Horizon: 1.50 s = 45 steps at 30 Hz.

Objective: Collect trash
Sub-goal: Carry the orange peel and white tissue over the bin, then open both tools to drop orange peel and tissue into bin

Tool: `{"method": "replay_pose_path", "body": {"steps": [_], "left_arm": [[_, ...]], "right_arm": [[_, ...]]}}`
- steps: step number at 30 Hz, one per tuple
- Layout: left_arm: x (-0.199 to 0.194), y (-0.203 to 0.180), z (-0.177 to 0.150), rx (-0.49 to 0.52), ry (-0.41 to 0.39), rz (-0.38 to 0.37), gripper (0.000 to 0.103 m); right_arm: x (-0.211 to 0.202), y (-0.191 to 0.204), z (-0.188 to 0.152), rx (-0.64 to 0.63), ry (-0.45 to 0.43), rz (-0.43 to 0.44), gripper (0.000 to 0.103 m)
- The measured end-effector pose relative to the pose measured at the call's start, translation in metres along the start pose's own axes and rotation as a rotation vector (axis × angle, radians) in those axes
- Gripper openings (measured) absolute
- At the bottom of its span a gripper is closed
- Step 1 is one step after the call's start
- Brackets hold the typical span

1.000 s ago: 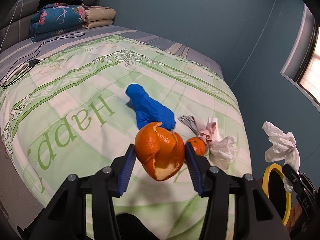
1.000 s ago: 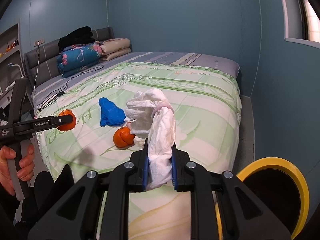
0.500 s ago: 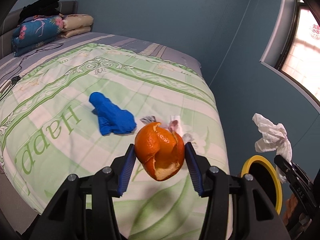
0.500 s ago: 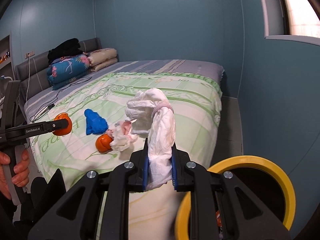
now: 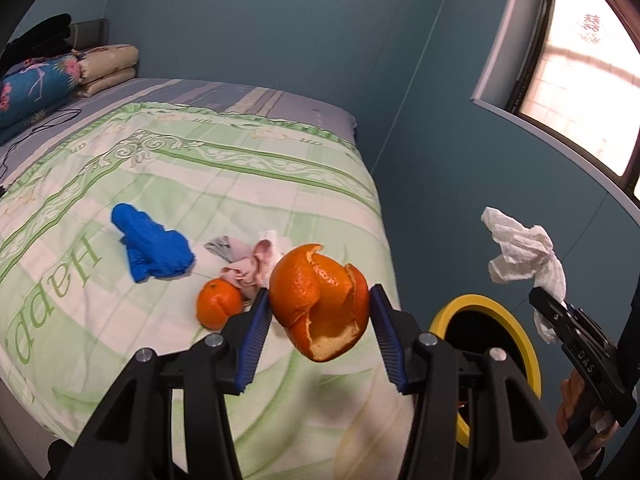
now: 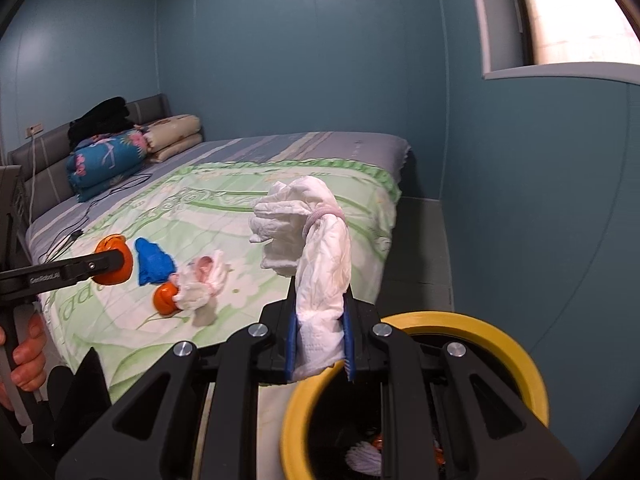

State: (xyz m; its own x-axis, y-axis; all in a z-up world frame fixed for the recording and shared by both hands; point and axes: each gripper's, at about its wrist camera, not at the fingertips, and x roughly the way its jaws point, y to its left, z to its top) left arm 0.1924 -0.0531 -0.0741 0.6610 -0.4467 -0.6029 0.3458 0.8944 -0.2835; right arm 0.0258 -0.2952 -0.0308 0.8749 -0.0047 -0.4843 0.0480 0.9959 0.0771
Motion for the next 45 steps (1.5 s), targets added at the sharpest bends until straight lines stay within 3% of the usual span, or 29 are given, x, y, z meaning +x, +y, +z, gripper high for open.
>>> {"method": "replay_pose_path", "body": {"steps": [20,45], "left_arm": [[0.027,-0.097,-0.008,0.155,0.046,-0.150,0.047],[0.070,-0.173,-0.050,0.296,0.173,-0.255,0.047]], "right_arm": [[-0.015,-0.068,-0.016,0.078,-0.008,-0.143,0.017],[-0.011,-0.106,-0.041,0.123,0.048,-0.191,0.017]]}}
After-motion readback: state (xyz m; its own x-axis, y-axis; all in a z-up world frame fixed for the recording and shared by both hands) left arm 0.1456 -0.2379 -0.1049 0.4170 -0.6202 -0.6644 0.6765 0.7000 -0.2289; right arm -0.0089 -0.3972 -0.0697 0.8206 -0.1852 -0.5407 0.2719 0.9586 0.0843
